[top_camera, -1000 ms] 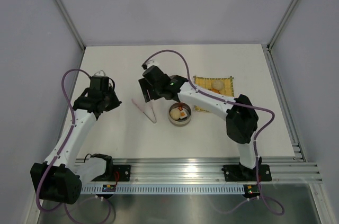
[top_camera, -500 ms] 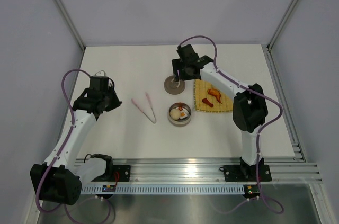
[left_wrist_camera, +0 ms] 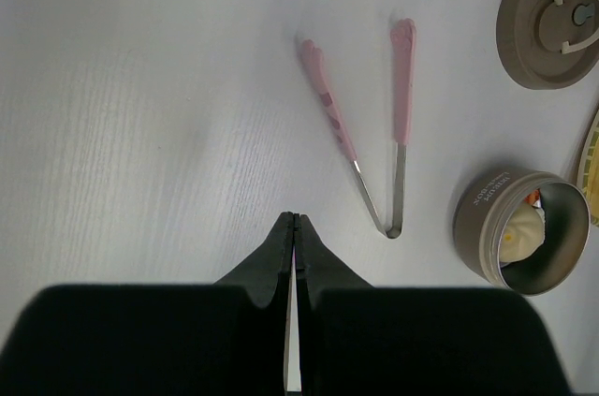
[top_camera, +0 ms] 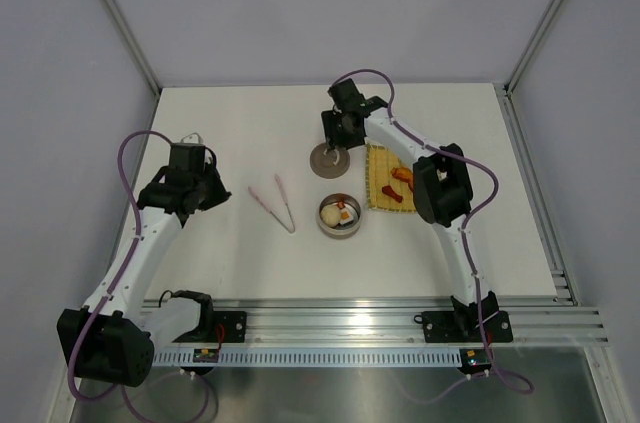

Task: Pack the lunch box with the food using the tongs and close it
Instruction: Pick up the box lid from the center of the board.

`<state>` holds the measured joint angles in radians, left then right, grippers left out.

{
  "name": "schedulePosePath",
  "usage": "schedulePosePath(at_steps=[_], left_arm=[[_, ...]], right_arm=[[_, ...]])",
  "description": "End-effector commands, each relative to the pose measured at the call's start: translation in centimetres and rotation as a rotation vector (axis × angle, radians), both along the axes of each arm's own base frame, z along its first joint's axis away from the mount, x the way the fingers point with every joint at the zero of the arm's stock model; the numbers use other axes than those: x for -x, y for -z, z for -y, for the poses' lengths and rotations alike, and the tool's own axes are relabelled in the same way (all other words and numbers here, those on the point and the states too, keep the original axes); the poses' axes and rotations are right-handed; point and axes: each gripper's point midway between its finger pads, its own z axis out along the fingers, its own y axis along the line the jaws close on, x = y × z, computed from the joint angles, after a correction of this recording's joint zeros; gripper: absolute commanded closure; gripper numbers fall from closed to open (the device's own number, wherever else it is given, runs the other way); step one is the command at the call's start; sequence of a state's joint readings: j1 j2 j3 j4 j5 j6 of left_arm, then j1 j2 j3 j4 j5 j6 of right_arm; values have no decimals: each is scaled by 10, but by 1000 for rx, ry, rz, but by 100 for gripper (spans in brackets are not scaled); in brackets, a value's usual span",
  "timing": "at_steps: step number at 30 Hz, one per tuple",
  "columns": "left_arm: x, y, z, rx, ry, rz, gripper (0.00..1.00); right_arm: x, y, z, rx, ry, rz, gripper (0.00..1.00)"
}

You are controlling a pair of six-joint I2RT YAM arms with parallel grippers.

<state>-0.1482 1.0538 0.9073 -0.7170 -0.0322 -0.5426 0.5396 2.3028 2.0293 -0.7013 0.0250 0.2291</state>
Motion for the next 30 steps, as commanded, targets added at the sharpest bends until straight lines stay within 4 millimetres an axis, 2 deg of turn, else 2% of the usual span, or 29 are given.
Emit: schedulePosePath(at_steps=[1, 2, 5, 8, 14, 16, 17, 19, 20, 21, 26, 27, 28, 29, 30], left_arm=[[-3, -5, 2, 3, 28, 25, 100], [-3, -4, 2, 3, 30, 25, 100], [-4, -4, 2, 4, 31, 25, 100], [-3, -6, 3, 6, 32, 28, 100], [-3, -4, 2, 4, 33, 23, 100], [-3, -6, 2, 4, 34, 28, 100], [-2, -5, 2, 4, 34, 27, 100], [-2, -6, 2, 3, 36, 28, 100], [-2, -5, 2, 2, 36, 27, 100], [-2, -5, 2, 2, 36, 25, 100], [-3, -5, 2, 4, 34, 28, 100], [-4, -5, 3, 5, 33, 28, 100], [-4, -5, 3, 4, 34, 28, 100], [-4, -6, 3, 3, 36, 30, 100], [-5, -6, 2, 3, 34, 30, 100]], right_arm=[[-16, -8, -3, -46, -24, 4, 39], [-16, 3, -4, -39, -30, -16, 39], [-14, 13, -9, -54, -42, -47, 45], [-12, 15, -11, -70, -44, -50, 53], [-7, 24, -18, -87, -71, -93, 56], [-8, 24, -18, -91, -66, -87, 66], [-9, 16, -20, -107, -65, -72, 76], [-8, 7, -21, -123, -64, -51, 86], [-9, 4, -20, -119, -58, -42, 95], [-9, 0, -20, -118, -55, -31, 97], [-7, -40, -12, -84, -25, 76, 100], [-1, -44, -15, -75, -37, 85, 100], [1, -62, -13, -59, -33, 127, 100], [2, -70, -8, -31, -18, 157, 100], [11, -70, -10, -9, -28, 156, 100]])
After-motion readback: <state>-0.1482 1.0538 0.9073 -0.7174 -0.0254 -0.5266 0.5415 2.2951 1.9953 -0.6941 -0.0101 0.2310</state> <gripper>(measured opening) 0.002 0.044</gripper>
